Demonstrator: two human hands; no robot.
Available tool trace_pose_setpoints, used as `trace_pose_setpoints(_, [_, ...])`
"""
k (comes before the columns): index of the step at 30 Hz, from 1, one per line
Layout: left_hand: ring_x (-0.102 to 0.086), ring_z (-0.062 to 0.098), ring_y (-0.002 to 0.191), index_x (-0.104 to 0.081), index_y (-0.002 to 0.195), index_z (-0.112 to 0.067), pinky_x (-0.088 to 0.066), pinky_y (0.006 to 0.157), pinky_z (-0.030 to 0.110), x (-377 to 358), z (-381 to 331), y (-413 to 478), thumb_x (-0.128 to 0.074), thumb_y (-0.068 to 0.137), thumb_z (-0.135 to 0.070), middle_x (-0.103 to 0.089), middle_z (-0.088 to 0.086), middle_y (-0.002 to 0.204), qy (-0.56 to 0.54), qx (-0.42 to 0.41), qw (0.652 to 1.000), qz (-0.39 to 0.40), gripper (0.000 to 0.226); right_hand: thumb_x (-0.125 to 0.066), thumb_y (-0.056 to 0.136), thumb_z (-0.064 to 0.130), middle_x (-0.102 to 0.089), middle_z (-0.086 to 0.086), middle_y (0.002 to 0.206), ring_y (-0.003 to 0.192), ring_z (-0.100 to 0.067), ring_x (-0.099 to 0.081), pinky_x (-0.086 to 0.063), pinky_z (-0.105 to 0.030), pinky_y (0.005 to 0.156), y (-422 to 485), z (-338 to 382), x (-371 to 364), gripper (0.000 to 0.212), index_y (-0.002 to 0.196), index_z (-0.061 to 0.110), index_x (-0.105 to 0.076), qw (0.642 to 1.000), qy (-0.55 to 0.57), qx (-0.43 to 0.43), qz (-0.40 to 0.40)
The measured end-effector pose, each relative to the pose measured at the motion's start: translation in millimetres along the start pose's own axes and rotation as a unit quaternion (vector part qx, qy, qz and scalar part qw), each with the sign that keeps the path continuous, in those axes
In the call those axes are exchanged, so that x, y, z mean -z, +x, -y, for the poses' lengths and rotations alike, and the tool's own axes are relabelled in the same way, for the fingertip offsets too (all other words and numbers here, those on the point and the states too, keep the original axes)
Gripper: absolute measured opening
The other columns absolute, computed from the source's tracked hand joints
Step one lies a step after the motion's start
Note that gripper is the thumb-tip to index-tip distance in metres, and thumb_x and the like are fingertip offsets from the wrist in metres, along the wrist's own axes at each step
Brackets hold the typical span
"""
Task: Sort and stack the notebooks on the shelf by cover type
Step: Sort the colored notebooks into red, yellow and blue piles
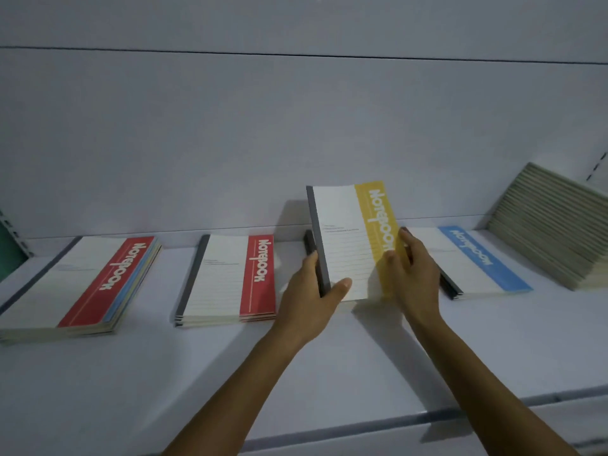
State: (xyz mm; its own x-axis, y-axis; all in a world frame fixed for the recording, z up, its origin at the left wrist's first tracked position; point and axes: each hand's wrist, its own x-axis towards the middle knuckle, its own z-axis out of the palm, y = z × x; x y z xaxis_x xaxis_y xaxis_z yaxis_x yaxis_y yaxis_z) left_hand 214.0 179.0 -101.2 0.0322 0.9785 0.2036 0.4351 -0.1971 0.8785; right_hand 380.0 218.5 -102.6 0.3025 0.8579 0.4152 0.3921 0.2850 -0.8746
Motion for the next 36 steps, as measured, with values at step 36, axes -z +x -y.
trace_pose_setpoints(36, [-0.046,0.017,0.129,-0.045,0.137,-0.030,-0.036,0.105,0.035,110.4,2.7,-32.4,-0.043,0.094,-0.049,-0.047,-0.007,0.144,0.404,-0.115,0.907,-0.010,0.047,-0.055,0.095,0.029,-0.063,0.006,0.121,0.105,-0.006,-0.055,-0.039,-0.017,0.088,-54.5,75.8,-66.3,0.028,0.119,0.017,-0.063,0.963,-0.084,0.109,0.233])
